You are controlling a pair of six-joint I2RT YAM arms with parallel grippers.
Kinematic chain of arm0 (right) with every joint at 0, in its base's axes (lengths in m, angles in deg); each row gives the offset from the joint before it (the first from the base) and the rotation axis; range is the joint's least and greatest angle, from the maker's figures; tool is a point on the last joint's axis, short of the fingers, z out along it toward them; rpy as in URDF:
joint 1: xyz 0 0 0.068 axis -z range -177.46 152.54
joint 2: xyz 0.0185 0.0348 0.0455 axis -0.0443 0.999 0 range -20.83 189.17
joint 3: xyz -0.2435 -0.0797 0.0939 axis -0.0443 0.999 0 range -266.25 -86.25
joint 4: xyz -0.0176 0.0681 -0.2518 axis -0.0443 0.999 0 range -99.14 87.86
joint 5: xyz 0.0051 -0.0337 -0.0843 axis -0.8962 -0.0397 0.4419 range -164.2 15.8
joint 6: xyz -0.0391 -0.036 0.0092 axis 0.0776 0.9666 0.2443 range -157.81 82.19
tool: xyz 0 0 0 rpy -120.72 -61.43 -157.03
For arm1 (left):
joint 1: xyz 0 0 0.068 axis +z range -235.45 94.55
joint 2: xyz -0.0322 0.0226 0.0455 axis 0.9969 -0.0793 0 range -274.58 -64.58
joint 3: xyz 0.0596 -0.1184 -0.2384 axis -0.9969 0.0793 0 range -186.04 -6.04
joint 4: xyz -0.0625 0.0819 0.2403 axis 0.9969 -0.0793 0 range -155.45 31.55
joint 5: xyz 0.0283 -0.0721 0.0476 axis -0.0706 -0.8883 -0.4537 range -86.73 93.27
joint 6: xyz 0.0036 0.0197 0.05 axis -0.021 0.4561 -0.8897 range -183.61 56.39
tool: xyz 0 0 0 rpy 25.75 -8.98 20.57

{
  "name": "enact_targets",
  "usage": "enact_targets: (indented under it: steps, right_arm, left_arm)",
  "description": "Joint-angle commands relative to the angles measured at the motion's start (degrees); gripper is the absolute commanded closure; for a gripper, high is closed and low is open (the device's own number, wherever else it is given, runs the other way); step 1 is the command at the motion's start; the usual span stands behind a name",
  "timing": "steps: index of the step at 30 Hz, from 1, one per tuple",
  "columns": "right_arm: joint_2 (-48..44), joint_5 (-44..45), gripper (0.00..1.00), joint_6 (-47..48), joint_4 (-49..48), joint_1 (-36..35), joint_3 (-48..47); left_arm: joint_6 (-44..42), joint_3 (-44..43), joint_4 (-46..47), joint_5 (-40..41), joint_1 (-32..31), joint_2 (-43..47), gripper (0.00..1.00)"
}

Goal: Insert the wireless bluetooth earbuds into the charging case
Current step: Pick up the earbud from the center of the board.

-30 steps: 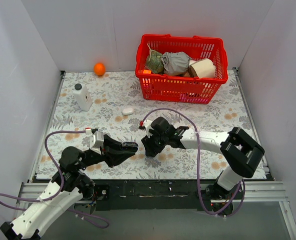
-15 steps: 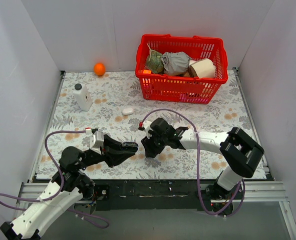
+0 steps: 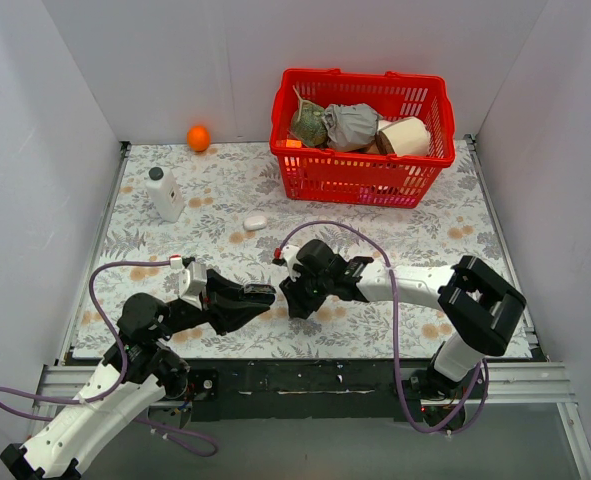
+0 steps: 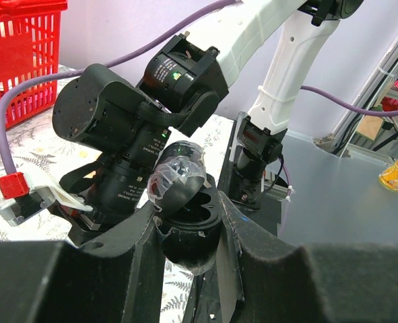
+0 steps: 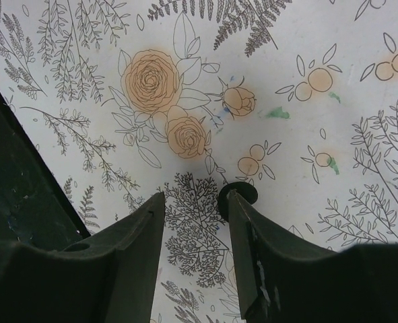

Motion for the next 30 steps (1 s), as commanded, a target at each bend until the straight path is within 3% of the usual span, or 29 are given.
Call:
enact_targets:
  steps: [1,16,30]
  right_arm:
    - [1.00,1.39,0.50,-0.28,-0.57,0.04,0.05]
    - [1.18,4.91,0.51,-0.89,0.13,0.92,1.28]
    - [0.83,8.42,0.59,-1.42,1.27,1.44,1.19]
  left_arm:
    - [0.03,0.38,-0.18,0.31,-0.02,0.78,1.00]
    - [-0.06,0.56,-0.44,0.66,-0.02,1.05,1.00]
    - [-0.15,0.73,-0.26,0.93,-0.02,1.13,1.00]
